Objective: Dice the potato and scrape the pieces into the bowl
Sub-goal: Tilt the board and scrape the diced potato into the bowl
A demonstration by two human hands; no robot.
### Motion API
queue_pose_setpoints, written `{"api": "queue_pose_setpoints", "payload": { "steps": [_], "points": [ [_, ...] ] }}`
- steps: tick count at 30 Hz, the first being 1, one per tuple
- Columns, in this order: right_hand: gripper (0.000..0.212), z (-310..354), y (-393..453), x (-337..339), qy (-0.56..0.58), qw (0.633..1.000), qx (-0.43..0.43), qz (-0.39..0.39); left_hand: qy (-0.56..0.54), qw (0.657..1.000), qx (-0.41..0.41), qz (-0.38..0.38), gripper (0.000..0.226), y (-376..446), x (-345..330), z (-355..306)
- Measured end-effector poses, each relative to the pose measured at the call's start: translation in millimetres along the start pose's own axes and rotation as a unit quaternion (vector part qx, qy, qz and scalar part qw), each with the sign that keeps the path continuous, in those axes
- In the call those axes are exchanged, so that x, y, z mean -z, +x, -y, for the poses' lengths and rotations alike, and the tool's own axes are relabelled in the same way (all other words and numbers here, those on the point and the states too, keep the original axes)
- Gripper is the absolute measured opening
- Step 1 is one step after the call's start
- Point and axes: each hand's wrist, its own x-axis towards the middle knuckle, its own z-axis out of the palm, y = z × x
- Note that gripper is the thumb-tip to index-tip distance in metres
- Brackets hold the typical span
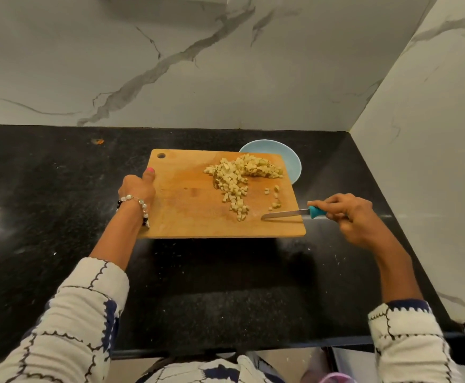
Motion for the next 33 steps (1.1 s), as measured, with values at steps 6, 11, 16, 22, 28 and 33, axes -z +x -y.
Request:
{"api": "queue_pose_setpoints", "payload": {
  "steps": [6, 11, 16, 22, 28, 33],
  "points": [
    [0.056, -7, 21, -11, -0.09, 0.993, -0.05, -0.049, 0.003, 1.0, 0.006, -0.001, 0.048, -7, 1, 4],
    [0.057, -8, 51, -17, -0.143, 0.985, -0.083, -0.051, 0.01, 1.0, 0.03, -0.003, 0.052, -12, 2, 8],
    [0.06, -11, 76, -25, -0.163, 0.981, -0.097, -0.048, 0.001, 0.999, 0.038, -0.005, 0.053, -12, 4, 11],
    [0.059, -11, 98, -31, -0.152, 0.981, -0.105, -0.06, 0.009, 0.999, 0.038, -0.008, 0.052, -11, 4, 10],
    [0.062, -7, 106, -34, -0.129, 0.979, -0.128, -0.092, 0.01, 0.999, 0.038, -0.008, 0.052, -9, 1, 8],
    [0.058, -5, 92, -33, -0.061, 0.983, -0.111, -0.131, 0.009, 0.999, 0.031, -0.017, 0.053, -7, -3, 5]
  ]
}}
